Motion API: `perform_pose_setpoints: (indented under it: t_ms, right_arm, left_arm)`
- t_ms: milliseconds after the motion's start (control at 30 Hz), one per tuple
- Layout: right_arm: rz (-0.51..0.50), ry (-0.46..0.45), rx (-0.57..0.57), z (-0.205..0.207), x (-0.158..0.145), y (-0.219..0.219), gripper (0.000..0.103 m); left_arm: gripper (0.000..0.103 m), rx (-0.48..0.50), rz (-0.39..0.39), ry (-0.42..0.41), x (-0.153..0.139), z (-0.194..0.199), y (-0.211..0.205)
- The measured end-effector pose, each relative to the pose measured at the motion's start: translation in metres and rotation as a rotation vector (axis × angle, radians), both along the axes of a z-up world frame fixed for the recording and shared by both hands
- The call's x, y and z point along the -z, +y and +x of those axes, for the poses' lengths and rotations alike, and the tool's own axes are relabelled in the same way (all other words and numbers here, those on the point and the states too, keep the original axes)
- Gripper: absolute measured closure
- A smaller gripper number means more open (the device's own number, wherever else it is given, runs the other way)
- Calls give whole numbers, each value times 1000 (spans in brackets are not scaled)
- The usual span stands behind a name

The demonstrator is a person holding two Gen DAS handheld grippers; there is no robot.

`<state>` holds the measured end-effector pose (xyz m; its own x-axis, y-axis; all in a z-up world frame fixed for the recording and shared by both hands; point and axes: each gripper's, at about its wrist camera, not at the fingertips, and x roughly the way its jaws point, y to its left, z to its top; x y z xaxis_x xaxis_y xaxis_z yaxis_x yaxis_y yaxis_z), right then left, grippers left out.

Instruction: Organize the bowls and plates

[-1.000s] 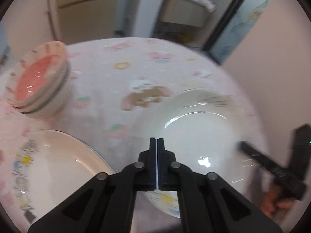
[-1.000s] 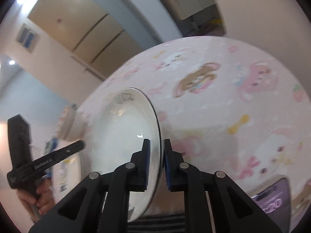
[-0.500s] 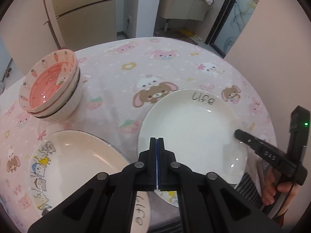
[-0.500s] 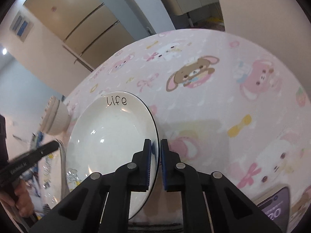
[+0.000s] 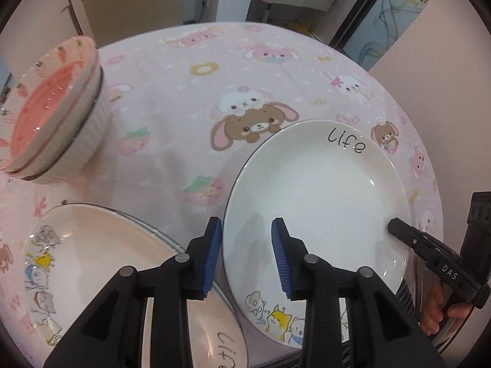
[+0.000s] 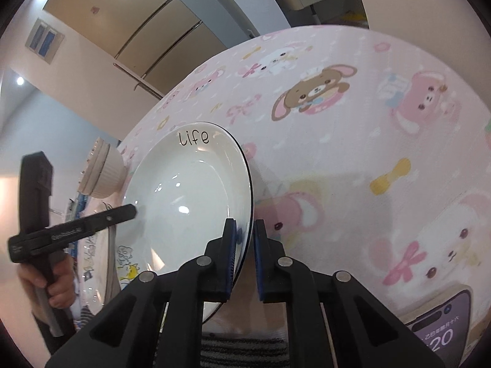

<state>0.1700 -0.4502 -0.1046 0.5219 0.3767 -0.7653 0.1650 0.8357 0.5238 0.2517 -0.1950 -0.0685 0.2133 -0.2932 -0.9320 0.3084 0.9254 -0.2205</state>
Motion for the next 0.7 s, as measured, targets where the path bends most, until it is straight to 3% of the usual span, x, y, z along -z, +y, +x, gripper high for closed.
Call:
perform_pose_setpoints:
  t_ms: [200, 267, 467, 567, 700]
  right_arm:
    - [202, 13, -15, 8, 18, -16, 93]
    - [249, 14, -17, 8, 22, -20, 93]
    - [378, 31, 9, 5, 31, -32, 90]
    - [377, 27, 29, 3, 31, -34, 90]
    - [385, 31, 49, 2, 31, -38, 90]
  left_arm:
    - [74, 40, -11, -6, 1, 3, -3]
    - [82, 58, -3, -13, 3, 4, -1]
    - [82, 76, -222, 44, 5, 13, 19]
    - [82, 85, -329, 76, 5, 13, 25]
    - [84, 82, -317, 73, 3, 9, 20]
